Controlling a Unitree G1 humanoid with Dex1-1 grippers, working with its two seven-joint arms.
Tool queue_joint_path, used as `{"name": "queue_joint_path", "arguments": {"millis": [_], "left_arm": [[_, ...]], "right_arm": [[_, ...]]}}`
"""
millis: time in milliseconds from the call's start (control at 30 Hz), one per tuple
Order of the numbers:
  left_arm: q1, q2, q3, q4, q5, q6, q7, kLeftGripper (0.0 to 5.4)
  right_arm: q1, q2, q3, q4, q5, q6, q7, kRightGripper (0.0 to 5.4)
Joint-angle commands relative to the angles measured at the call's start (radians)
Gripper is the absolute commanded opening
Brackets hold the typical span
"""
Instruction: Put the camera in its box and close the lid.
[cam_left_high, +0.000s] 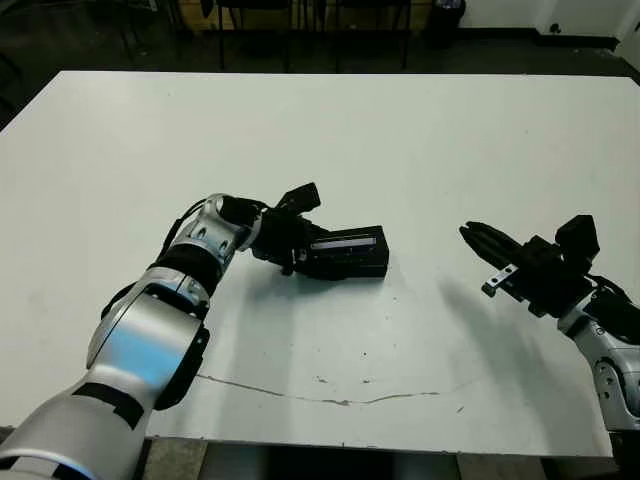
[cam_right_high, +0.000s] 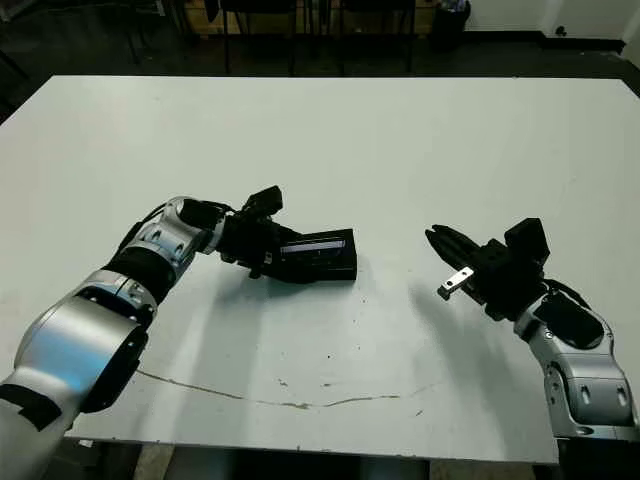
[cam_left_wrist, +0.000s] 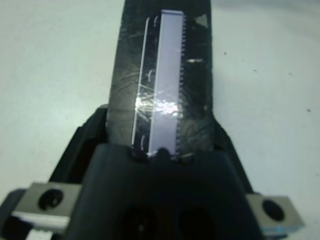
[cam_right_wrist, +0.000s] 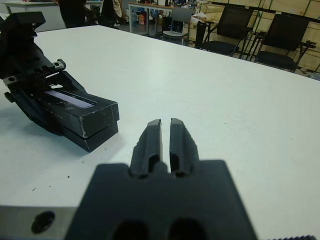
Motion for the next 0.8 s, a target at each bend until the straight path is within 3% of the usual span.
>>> {"name": "queue_joint_path", "arguments": {"millis": [33,167,600,800], "left_arm": [[0.097,-0.142,-0.075,0.055,0.083,0.042,0.044,2.76],[0.089,-0.153,-0.085,0.062,0.091,0.081,0.044,2.76],[0.081,-0.150,-0.100,0.039,0.097,0.047,0.049,2.76],[0.091,-0.107,-0.136,0.022,0.130,-0.061,0.067,3.78]], "right_arm": [[0.014,0.000,-0.003,0.006,0.003,-0.002,-0.001,0.00],[0.019,0.003,-0.005,0.008,0.007,0.001,-0.002,0.00],[0.021,0.001,0.002,0.004,0.002,-0.002,-0.006,0.00],[0.026,0.001,-0.001,0.009,0.004,-0.016,-0.001,0.00]]}}
